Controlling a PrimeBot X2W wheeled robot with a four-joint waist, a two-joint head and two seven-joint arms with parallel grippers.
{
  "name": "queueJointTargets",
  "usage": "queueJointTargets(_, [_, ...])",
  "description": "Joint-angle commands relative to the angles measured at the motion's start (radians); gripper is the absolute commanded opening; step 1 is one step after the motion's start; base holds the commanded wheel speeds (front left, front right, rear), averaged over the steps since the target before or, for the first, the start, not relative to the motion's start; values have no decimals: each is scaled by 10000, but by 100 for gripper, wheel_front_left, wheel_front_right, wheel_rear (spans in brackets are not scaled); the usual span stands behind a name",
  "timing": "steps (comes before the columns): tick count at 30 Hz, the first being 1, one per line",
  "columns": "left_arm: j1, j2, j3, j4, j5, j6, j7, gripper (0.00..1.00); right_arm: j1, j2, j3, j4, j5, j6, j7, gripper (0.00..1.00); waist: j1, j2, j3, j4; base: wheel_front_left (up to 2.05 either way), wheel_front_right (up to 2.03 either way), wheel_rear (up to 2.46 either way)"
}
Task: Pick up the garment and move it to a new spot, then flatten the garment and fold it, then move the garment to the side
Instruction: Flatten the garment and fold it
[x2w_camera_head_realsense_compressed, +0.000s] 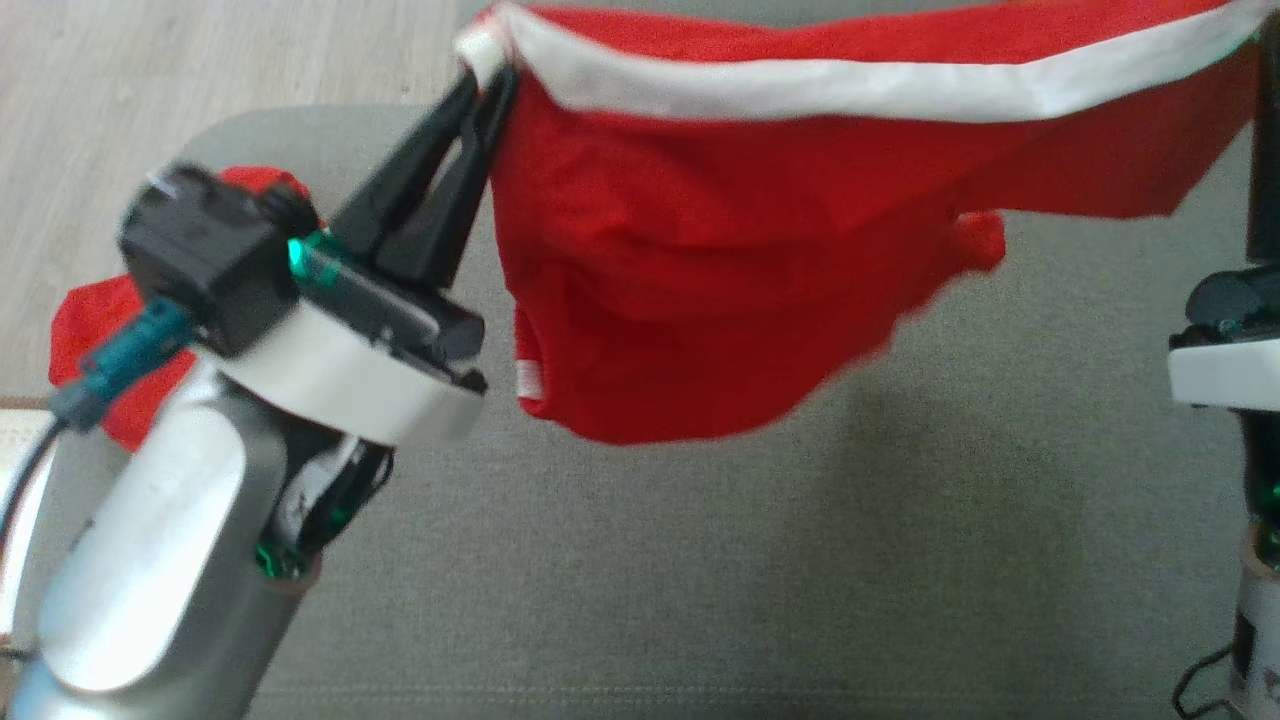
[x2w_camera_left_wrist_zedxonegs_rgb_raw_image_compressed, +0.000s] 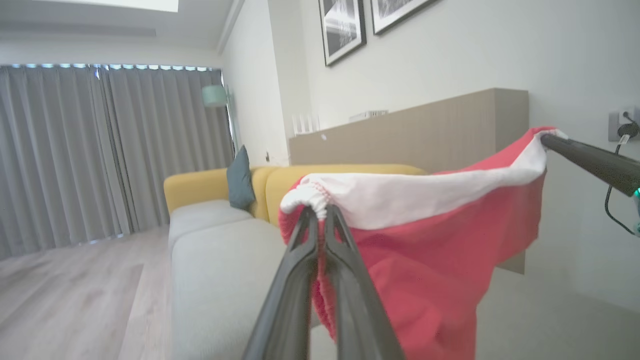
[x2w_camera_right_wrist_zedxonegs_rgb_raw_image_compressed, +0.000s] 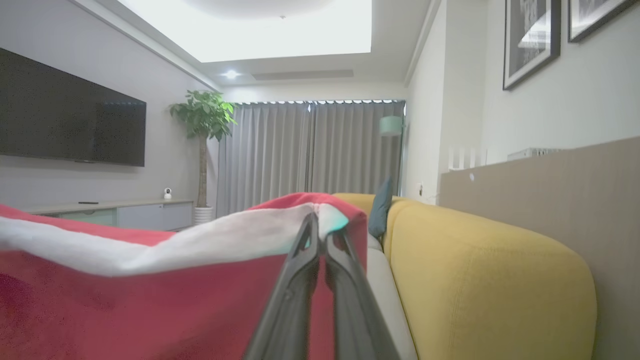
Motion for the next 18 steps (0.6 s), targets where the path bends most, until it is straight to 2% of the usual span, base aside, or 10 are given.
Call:
queueJointTargets(1, [-595, 345, 487, -330, 55, 8, 2, 0, -350, -131, 163, -340, 80, -7, 104, 0, 0, 0, -109, -39, 0, 0, 0])
queueJointTargets(11, [-1427, 50, 474, 287, -278, -242, -28, 0, -883, 82, 277, 242, 358, -7, 307, 0, 0, 0, 91, -181, 0, 0, 0])
queueJointTargets(14, [-1879, -101, 559, 1047, -432, -451, -320, 0, -1623, 214, 361, 1104, 528, -7, 171, 0, 0, 0, 471, -384, 0, 0, 0])
queueJointTargets(18, [-3093, -476, 779, 2731, -560, -797, -1077, 0, -3374, 360, 619, 3000, 607, -7, -292, 0, 0, 0, 1118, -513, 0, 0, 0])
